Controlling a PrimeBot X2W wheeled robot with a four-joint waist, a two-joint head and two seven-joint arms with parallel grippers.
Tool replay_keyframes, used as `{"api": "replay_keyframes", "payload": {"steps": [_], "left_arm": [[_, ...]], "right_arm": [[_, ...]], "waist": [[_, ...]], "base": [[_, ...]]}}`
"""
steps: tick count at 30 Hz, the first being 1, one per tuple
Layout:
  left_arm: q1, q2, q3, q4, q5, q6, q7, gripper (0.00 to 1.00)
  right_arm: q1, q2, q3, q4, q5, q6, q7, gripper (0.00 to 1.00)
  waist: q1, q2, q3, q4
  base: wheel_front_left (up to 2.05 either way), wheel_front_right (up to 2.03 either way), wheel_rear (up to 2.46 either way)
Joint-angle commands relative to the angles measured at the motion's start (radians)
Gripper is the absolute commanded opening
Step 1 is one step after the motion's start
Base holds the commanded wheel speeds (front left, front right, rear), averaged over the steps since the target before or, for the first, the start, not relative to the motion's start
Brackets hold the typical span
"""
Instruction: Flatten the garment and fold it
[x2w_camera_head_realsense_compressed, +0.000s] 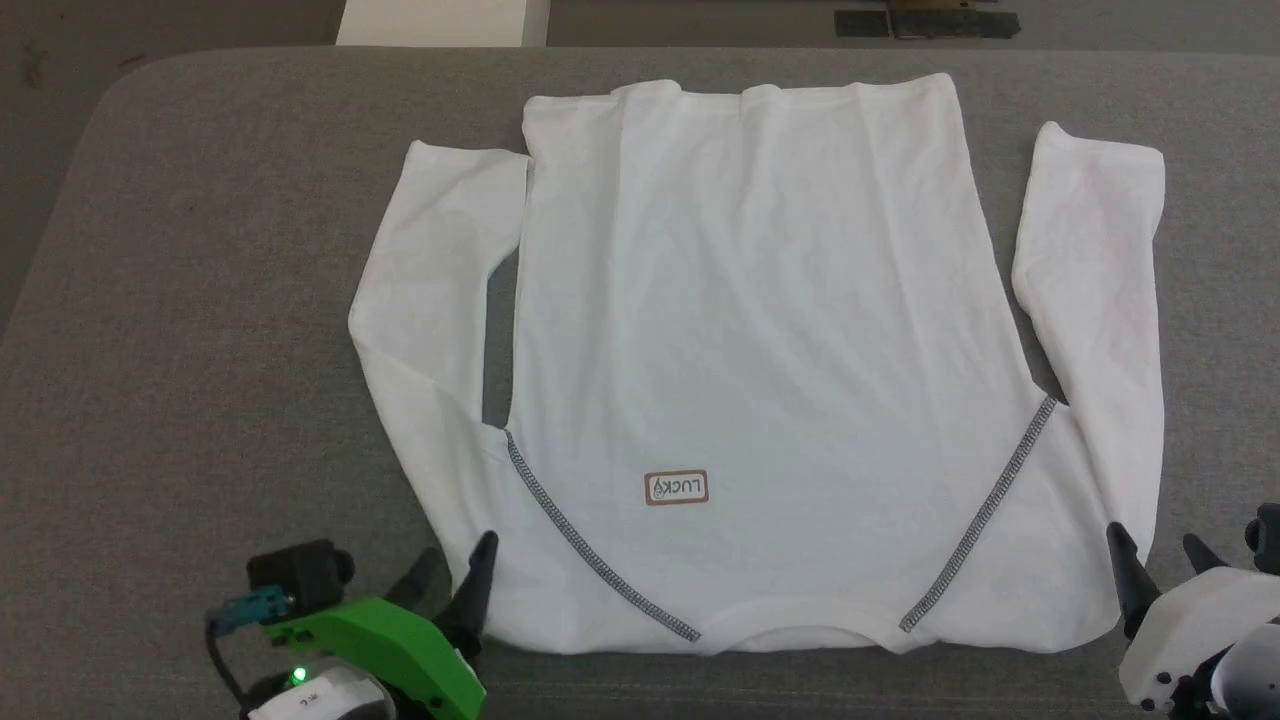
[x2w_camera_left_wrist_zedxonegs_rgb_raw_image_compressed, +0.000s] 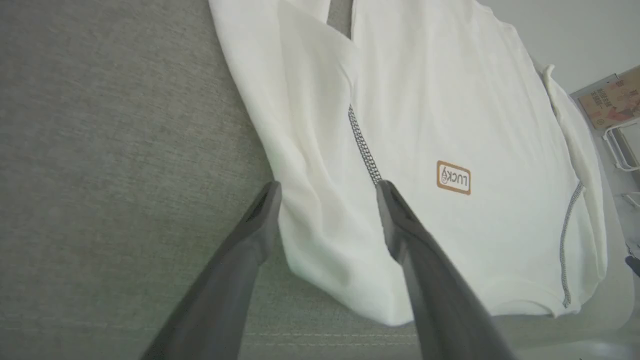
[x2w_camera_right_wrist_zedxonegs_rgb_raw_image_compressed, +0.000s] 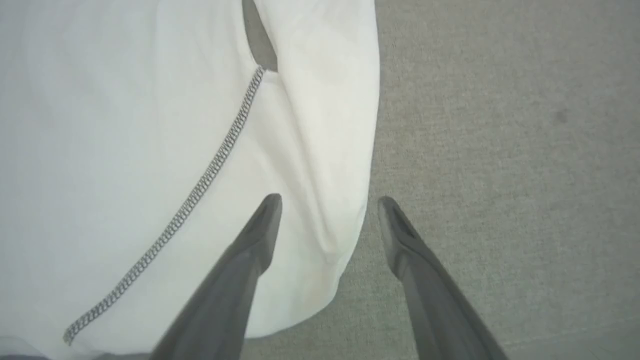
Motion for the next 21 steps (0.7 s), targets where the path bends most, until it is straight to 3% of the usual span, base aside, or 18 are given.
{"api": "replay_keyframes", "payload": {"steps": [1, 5, 9, 21], "left_arm": [[-0.001, 0.018, 0.014, -0.022, 0.026, 0.011, -0.022, 1.00], [-0.045, 0.057, 0.063, -0.072, 0.091, 0.027, -0.109, 1.00], [-0.165, 0.111, 0.074, -0.057, 0.159, 0.007, -0.150, 1.00], [-0.709, 0.292, 0.047, 0.189, 0.277, -0.096, -0.014, 1.00]], "right_arm": [[0.013, 0.001, 0.019, -0.023, 0.005, -0.002, -0.043, 1.00], [0.012, -0.003, 0.079, -0.075, 0.018, -0.002, -0.195, 1.00], [-0.015, -0.027, 0.138, -0.092, 0.026, -0.002, -0.311, 1.00], [-0.172, -0.064, 0.228, -0.112, 0.017, -0.002, -0.488, 1.00]], "waist": [[0.0001, 0.0000, -0.002, -0.005], [0.0001, 0.0000, 0.015, -0.028], [0.0001, 0.0000, 0.055, -0.046], [0.0001, 0.0000, 0.250, -0.135]], "base": [[0.00, 0.00, 0.00], [0.00, 0.00, 0.00], [0.00, 0.00, 0.00], [0.00, 0.00, 0.00]]}}
